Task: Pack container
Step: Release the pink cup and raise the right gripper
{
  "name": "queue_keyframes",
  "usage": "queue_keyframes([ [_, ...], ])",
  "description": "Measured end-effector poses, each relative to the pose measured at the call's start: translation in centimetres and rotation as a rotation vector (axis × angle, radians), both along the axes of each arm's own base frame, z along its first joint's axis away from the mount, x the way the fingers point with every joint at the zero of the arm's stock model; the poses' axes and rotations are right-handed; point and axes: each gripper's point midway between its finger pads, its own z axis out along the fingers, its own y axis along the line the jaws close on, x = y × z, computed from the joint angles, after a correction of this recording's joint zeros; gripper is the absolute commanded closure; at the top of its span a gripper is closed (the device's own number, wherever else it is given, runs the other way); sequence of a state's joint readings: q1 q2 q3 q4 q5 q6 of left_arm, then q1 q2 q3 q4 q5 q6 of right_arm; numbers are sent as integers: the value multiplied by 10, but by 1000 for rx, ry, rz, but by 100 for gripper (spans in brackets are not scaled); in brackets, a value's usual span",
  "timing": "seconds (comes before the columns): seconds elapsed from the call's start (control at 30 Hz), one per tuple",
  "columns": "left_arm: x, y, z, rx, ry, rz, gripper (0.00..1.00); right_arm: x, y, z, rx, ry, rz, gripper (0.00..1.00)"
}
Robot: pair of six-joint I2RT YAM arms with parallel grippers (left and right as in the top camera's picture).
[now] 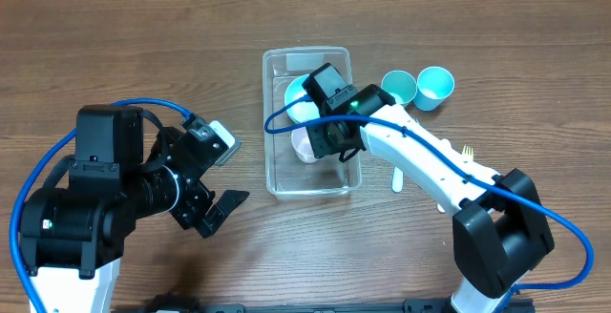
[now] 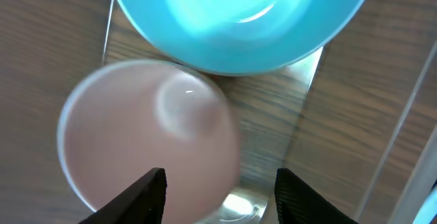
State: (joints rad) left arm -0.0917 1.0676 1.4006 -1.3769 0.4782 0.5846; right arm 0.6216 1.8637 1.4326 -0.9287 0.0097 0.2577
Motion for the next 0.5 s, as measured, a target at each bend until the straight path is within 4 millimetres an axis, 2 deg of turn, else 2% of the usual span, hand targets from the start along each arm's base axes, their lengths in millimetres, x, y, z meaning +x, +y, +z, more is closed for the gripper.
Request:
queue_keyframes([
  [0.17,0,0,0,0,0,0,0,-3,1,5,7,20,5,45],
  [0.23,0,0,0,0,0,0,0,4,5,23,30,5,1,46],
  [0.3,0,0,0,0,0,0,0,16,1,44,49,-14,-23,46],
  [0.4,0,0,0,0,0,0,0,43,-19,69,79,-61,-96,42],
  [0.5,0,0,0,0,-1,0,0,73,-59,99,117,-140,-207,39],
])
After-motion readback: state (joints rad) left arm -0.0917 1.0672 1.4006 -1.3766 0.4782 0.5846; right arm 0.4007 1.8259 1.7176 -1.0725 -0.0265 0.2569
